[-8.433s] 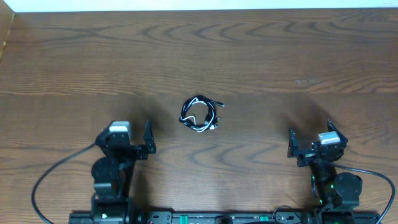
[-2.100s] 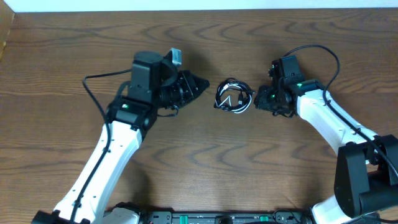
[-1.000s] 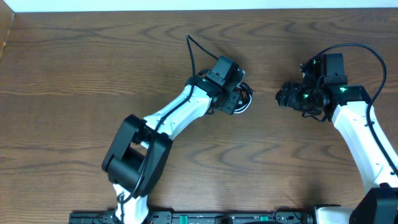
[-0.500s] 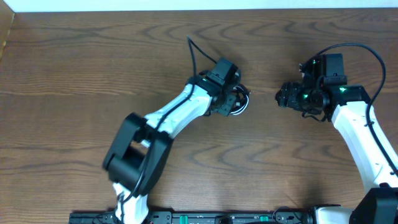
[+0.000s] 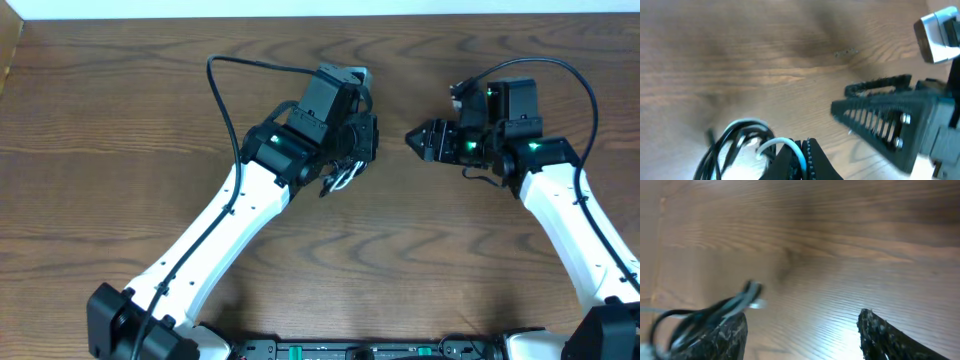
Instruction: Untangle cables
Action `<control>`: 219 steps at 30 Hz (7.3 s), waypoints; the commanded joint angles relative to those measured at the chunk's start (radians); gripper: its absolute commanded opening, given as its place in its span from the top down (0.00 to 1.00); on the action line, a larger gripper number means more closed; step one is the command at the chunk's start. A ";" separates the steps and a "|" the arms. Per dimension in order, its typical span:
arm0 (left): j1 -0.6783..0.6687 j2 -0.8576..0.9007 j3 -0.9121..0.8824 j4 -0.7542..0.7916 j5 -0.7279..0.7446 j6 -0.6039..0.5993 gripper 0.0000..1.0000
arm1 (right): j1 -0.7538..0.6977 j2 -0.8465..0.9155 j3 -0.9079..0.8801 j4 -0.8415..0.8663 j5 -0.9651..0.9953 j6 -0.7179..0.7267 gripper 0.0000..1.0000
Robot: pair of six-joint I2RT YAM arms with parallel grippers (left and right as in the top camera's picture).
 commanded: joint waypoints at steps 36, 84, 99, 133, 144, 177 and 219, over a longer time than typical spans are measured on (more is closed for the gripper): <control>0.195 -0.001 0.014 0.232 0.441 -0.504 0.93 | 0.130 0.091 0.005 0.518 -0.228 0.440 0.29; 0.228 0.000 0.010 0.269 0.433 -0.484 0.93 | 0.100 0.132 0.005 0.510 -0.386 0.379 0.24; 0.228 0.000 0.010 0.270 0.444 -0.488 0.93 | 0.201 0.132 0.004 0.322 0.079 0.362 0.48; 0.227 0.059 -0.202 -0.113 0.361 0.065 0.93 | 0.191 0.132 0.004 0.018 0.158 0.105 0.71; 0.214 0.059 -0.201 -0.283 0.359 0.304 0.46 | 0.090 0.132 0.004 -0.014 0.158 0.105 0.36; -0.081 0.327 -0.201 0.079 -0.040 -0.264 0.81 | -0.007 0.132 0.004 -0.071 0.164 0.060 0.32; 0.283 0.210 -0.183 0.168 0.782 -0.766 0.92 | 0.147 0.132 -0.013 0.133 -0.026 -0.032 0.47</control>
